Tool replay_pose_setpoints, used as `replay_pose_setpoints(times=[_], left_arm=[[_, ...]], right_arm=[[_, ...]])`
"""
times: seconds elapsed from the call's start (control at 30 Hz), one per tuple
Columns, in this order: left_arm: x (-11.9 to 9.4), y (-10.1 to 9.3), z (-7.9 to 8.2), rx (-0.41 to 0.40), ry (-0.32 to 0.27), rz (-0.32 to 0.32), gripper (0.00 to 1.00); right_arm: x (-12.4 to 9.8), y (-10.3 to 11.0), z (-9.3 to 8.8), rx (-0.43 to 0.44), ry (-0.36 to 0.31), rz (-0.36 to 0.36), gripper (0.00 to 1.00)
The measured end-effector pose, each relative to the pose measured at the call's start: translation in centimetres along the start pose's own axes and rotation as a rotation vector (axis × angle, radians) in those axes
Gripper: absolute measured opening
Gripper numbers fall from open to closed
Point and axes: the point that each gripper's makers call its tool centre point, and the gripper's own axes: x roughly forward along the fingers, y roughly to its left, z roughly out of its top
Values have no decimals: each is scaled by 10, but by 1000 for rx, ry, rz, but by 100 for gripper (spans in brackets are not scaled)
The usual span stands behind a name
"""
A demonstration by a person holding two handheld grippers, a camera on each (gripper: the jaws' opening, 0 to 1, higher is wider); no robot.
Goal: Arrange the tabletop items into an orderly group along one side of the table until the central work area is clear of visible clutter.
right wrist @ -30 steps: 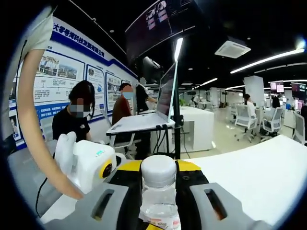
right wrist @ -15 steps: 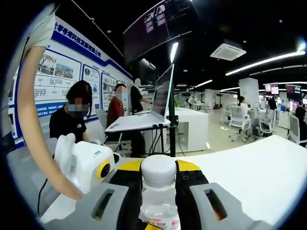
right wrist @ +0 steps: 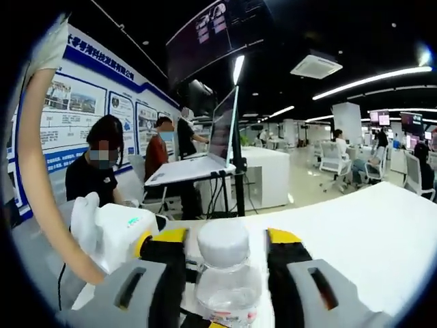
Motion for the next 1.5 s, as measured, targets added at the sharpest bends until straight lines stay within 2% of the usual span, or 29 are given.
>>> replay_pose_setpoints(times=[0.03,0.1,0.17,0.23,0.33,0.37,0.53,0.7,0.9,1.0,1.27,1.5], left_arm=[[-4,2,4,-71,-33,16,66],[-8,1,12,-128,-76,0,85],[-15,1,16,-154,-85,-17,93],[-20,2,17,-163,-86,-25,95],[-32,4,16,-220,-94,-14,96],[-35,4,15,-222,-96,-13,96],[-40,1,9,-213,-73,-15,96],[-45,-4,18,-202,-79,-23,96],[-51,-5,27,-192,-73,-16,96],[-56,-9,31,-179,-73,-20,96],[-69,-21,33,-170,-68,-40,96],[-81,-33,33,-129,-51,-67,96]], right_arm=[[0,-6,3,14,-19,-32,80],[-5,-10,6,58,-36,-59,82],[-13,-14,11,55,-53,-87,89],[-24,-15,16,56,-65,-110,93],[-45,-13,29,116,-137,-143,94],[-52,-19,26,124,-144,-150,95],[-68,-13,9,120,-90,-180,96],[-72,-7,12,127,-79,-200,96],[-71,11,25,106,-77,-180,95],[-75,11,23,101,-70,-188,94],[-93,25,24,104,-67,-201,93],[-112,39,22,108,-56,-224,92]])
